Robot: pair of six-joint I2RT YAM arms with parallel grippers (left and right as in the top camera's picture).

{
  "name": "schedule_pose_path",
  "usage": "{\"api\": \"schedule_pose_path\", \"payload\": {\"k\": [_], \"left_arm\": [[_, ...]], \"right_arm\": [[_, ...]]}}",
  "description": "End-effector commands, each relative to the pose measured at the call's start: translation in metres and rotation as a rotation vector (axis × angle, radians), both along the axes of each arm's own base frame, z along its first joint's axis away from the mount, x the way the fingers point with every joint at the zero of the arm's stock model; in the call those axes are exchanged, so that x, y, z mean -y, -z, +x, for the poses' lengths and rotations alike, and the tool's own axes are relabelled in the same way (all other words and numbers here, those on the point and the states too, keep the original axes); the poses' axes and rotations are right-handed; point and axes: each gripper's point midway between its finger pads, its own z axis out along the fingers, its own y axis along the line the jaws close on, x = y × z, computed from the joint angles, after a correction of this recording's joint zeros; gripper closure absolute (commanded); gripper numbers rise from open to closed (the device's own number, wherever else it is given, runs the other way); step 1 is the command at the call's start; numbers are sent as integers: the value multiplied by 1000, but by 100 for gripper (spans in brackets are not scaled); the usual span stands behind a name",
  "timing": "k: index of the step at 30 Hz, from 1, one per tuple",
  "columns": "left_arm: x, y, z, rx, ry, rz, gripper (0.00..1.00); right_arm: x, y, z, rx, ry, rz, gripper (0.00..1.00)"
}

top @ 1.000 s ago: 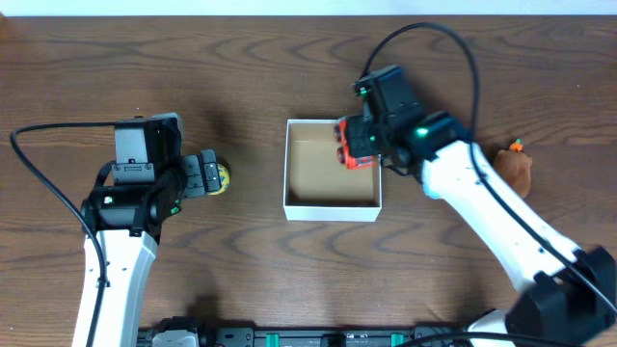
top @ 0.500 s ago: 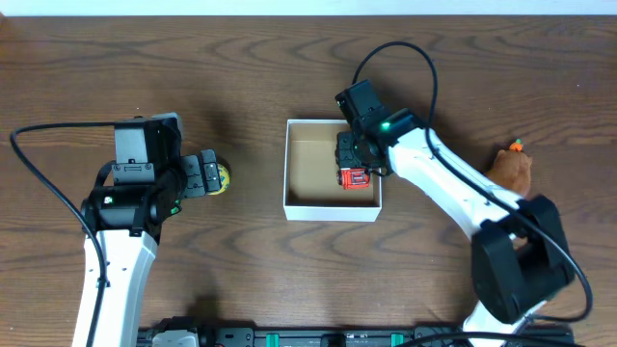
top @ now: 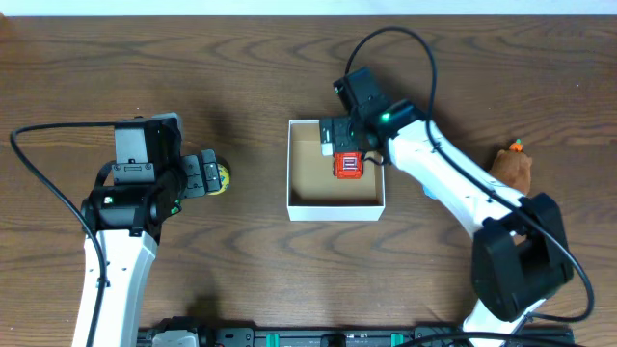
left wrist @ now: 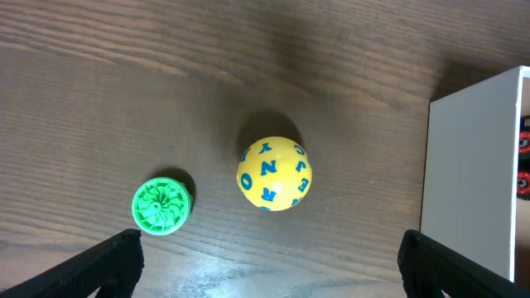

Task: Pack container
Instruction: 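Carry the red truck into the white box and release it, then move the right gripper to the brown plush bear and grasp it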

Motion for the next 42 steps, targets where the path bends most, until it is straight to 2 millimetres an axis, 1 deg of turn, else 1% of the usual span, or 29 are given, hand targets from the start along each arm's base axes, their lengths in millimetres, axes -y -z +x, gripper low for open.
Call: {"api": "schedule_pose_path", "payload": {"k": [1,2,3,4,5,7,9,10,13,15,17,19,22,23,24,25,27,28,29,30,31,32,33,34,35,36,39,42], "left_arm": [[-4,-7,2,13,-14,12,2],[-4,-7,2,13,-14,12,2],[-4,-7,2,13,-14,12,2],[-4,-7,2,13,-14,12,2],[-4,-7,2,13,-14,12,2],[-4,-7,2,13,-14,12,2],[-4,-7,2,13,-14,12,2],[-4,-7,2,13,-14,12,2],[-4,-7,2,13,-14,12,2],[-4,-7,2,13,-14,12,2],[-4,-7,2,13,-14,11,2],[-4,-7,2,13,-14,12,2],[-4,-7,2,12,-14,12,2],[-4,-7,2,12,-14,12,2],[-4,-7,2,12,-14,12,2],[-4,-7,2,12,-14,12,2],[-4,-7,2,12,-14,11,2],[-4,-7,2,12,-14,12,2],[-4,-7,2,12,-14,12,2],[-4,-7,2,12,-14,11,2],[-4,-7,2,12,-14,12,2],[-4,-7,2,12,-14,12,2],[-4,-7,2,12,-14,11,2],[-4,-7,2,12,-14,11,2],[-4,-7,2,12,-14,12,2],[-4,-7,2,12,-14,12,2],[-4,-7,2,12,-14,12,2],[-4,-7,2,12,-14,11,2]], "right_arm": [[31,-74,23,150,68,22,1],[44,-85,25,165,98,17,1],[61,-95,27,181,136,11,1],[83,-106,27,193,187,5,1],[99,-112,26,196,225,0,1],[143,-119,21,181,317,-20,1],[188,-116,12,133,415,-49,1],[212,-111,5,99,452,-72,1],[270,-90,-17,-16,531,-130,1],[298,-71,-31,-82,567,-153,1],[319,-48,-46,-151,599,-166,1],[334,-25,-61,-212,625,-171,1],[347,9,-80,-283,656,-164,1],[348,20,-84,-298,645,-153,1],[348,31,-88,-312,640,-133,3],[346,38,-90,-318,636,-119,5],[341,53,-92,-325,616,-82,12],[339,57,-92,-323,611,-71,17],[338,61,-91,-318,607,-65,25],[336,63,-89,-310,598,-59,31],[335,62,-87,-303,595,-52,40],[334,62,-85,-295,590,-50,47],[332,61,-82,-287,585,-46,60],[331,60,-80,-282,580,-41,71],[329,59,-78,-275,573,-37,90],[327,59,-76,-270,568,-37,99],[323,54,-71,-256,550,-41,99],[318,45,-64,-228,527,-47,99]]}}
